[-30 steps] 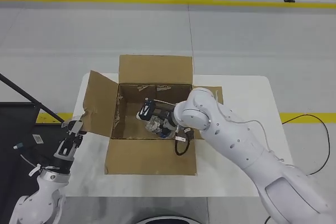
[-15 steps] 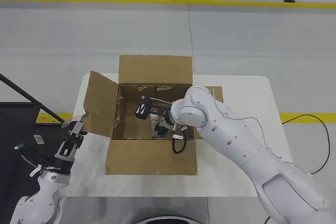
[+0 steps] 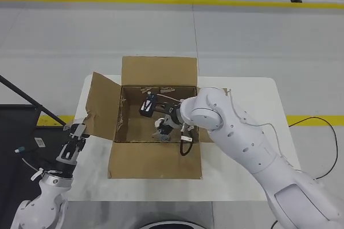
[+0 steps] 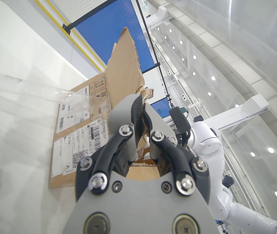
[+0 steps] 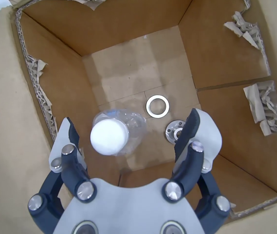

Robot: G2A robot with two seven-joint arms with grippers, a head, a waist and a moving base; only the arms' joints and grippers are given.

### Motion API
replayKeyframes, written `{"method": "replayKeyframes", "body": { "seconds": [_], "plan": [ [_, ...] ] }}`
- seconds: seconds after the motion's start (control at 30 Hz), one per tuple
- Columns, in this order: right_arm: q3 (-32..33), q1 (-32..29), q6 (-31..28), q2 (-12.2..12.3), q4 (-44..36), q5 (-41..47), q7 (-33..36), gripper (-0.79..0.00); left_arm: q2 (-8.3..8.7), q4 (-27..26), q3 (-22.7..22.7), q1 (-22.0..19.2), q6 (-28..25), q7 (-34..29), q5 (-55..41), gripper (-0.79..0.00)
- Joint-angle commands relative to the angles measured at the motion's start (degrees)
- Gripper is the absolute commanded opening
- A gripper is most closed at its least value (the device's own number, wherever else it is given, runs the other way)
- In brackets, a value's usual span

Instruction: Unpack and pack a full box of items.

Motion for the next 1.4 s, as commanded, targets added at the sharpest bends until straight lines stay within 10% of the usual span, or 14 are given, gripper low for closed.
{"method": "replayKeyframes", "body": {
  "seconds": [0.0, 0.27, 0.5, 0.73, 0.93, 0.97, 1.03, 1.13, 1.37],
  "plan": [
    [0.72, -0.59, -0.03, 0.38, -1.07, 0.05, 0.93, -0.339, 0.00, -0.04, -0.05, 0.03, -0.10, 0.03, -0.03, -0.785],
    [1.45, -1.84, -0.32, 1.20, -2.32, 0.77, 5.35, -0.434, 0.04, 0.02, -0.09, 0.06, -0.28, -0.09, -0.03, -0.785],
    [-0.14, -0.76, -0.40, 0.41, 2.24, 3.59, 5.29, -0.369, 0.05, -0.06, -0.10, 0.21, -0.35, -0.07, 0.16, -0.785],
    [-2.42, 0.49, -1.94, -0.76, 5.87, 5.45, 3.42, -0.006, 0.04, -0.08, -0.02, 0.39, -0.48, 0.18, 0.40, -0.785],
    [-3.79, 1.38, -2.39, -1.64, 8.19, 6.18, 1.66, 0.000, 0.04, -0.03, 0.11, 0.46, -0.58, 0.33, 0.51, -0.785],
    [-3.95, 1.49, -2.48, -1.73, 8.47, 6.11, 1.36, -0.034, 0.04, 0.00, 0.12, 0.47, -0.58, 0.39, 0.50, -0.785],
    [-4.12, 1.65, -2.53, -1.90, 8.94, 6.07, 0.70, -0.437, 0.03, 0.01, 0.15, 0.49, -0.58, 0.50, 0.50, -0.785],
    [-4.12, 1.95, -2.66, -1.98, 8.98, 5.61, 0.17, -0.767, 0.03, -0.02, 0.12, 0.58, -0.64, 0.53, 0.49, -0.785],
    [-3.67, 2.90, -1.94, -1.68, 6.49, 4.18, 3.03, -0.785, 0.02, -0.01, 0.09, 0.76, -0.91, 0.66, 0.29, -0.785]
  ]
}}
